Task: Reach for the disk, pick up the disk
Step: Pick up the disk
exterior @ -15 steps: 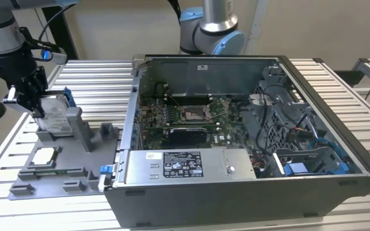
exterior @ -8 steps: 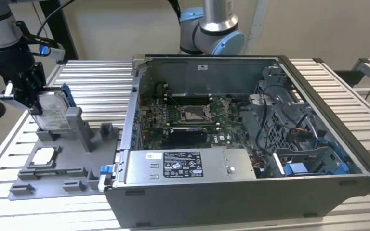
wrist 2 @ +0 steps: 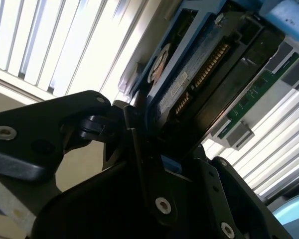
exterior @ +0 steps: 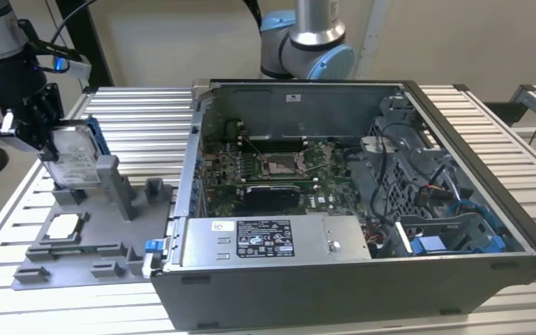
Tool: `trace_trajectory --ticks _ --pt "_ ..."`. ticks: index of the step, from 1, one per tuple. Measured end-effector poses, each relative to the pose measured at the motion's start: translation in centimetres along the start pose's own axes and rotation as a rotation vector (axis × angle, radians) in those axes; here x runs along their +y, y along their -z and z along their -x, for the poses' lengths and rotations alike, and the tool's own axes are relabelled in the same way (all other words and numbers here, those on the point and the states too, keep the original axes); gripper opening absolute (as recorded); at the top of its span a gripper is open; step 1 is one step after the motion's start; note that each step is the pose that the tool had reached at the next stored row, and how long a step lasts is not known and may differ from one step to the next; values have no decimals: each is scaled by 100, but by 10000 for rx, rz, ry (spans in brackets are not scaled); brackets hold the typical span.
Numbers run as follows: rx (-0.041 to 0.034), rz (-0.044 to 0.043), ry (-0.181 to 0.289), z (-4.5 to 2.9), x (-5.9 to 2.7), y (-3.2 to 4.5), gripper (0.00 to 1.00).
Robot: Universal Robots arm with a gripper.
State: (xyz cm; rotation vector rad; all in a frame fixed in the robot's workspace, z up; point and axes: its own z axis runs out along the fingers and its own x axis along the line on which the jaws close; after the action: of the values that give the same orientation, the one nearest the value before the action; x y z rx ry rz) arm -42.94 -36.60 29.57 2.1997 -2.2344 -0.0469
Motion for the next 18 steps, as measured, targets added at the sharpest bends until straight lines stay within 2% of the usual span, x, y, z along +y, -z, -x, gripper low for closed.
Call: trace_trajectory --ticks 18 --pt "0 0 0 5 7 285 0"
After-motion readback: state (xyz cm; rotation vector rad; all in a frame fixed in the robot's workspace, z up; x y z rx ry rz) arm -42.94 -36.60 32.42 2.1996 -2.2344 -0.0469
